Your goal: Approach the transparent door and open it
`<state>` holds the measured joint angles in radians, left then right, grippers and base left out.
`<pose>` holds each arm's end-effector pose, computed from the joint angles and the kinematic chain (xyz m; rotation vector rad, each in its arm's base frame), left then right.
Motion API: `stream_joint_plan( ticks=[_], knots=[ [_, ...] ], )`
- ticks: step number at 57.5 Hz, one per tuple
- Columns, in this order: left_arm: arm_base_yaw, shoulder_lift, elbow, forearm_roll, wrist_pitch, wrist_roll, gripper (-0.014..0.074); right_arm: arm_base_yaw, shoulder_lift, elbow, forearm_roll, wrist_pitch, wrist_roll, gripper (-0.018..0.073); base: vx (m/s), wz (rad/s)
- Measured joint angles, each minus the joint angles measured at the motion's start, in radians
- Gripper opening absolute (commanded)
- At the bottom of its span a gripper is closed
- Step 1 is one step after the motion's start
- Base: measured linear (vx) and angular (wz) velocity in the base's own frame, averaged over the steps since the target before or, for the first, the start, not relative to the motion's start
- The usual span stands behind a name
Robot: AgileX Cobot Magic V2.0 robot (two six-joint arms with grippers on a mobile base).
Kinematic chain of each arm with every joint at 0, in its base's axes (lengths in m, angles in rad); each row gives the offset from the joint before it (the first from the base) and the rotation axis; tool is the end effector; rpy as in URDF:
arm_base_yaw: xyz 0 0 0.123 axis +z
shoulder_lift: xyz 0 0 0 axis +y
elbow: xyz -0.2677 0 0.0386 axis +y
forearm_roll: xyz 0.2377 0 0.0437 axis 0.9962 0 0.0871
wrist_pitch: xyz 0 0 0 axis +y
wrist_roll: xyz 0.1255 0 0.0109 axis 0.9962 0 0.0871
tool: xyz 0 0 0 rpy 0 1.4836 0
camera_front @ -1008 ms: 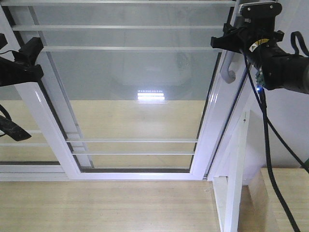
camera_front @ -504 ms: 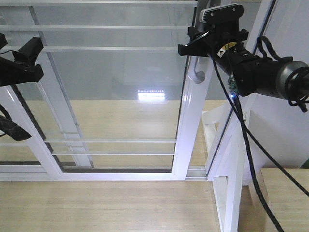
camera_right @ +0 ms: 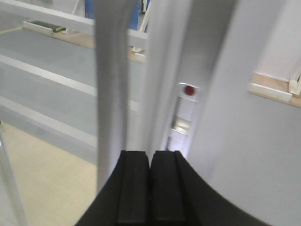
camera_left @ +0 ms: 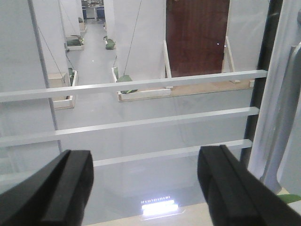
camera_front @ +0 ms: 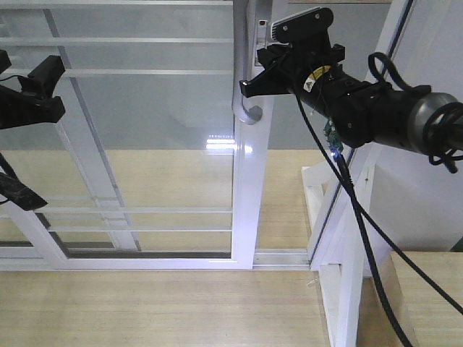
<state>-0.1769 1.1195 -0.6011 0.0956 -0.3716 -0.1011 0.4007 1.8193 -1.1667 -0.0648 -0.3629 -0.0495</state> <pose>0.2668 -0.0521 0.2931 0.1612 1.6267 -0.1732 0.4058 0.1751 0.2379 -0.4657 1.7177 0.2302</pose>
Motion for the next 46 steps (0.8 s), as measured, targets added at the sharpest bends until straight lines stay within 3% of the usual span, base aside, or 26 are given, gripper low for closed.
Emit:
stream_joint_plan(
  ticks=[7, 15, 25, 33, 46],
  knots=[
    [0.0, 0.0, 0.0, 0.002, 0.0, 0.0, 0.0576, 0.003, -0.077, 0.0, -0.047, 0.101, 0.0, -0.0013, 0.0, 0.0],
    [0.0, 0.0, 0.0, 0.006, 0.0, 0.0, 0.0576, 0.003, -0.194, 0.002, -0.079, 0.214, 0.0, -0.0009, 0.0, 0.0],
    [-0.003, 0.004, 0.0, 0.09, -0.002, -0.004, 0.0576, 0.003, -0.329, 0.018, -0.086, 0.332, 0.0, -0.0008, 0.0, 0.0],
    [-0.035, 0.065, 0.0, 0.147, -0.048, -0.017, 0.0576, 0.003, -0.427, 0.158, -0.087, 0.281, 0.0, -0.0008, 0.0, 0.0],
    [-0.061, 0.259, -0.027, 0.168, -0.212, -0.14, 0.0576, 0.003, -0.547, 0.402, -0.087, 0.209, 0.0, -0.0008, 0.0, 0.0]
  ],
)
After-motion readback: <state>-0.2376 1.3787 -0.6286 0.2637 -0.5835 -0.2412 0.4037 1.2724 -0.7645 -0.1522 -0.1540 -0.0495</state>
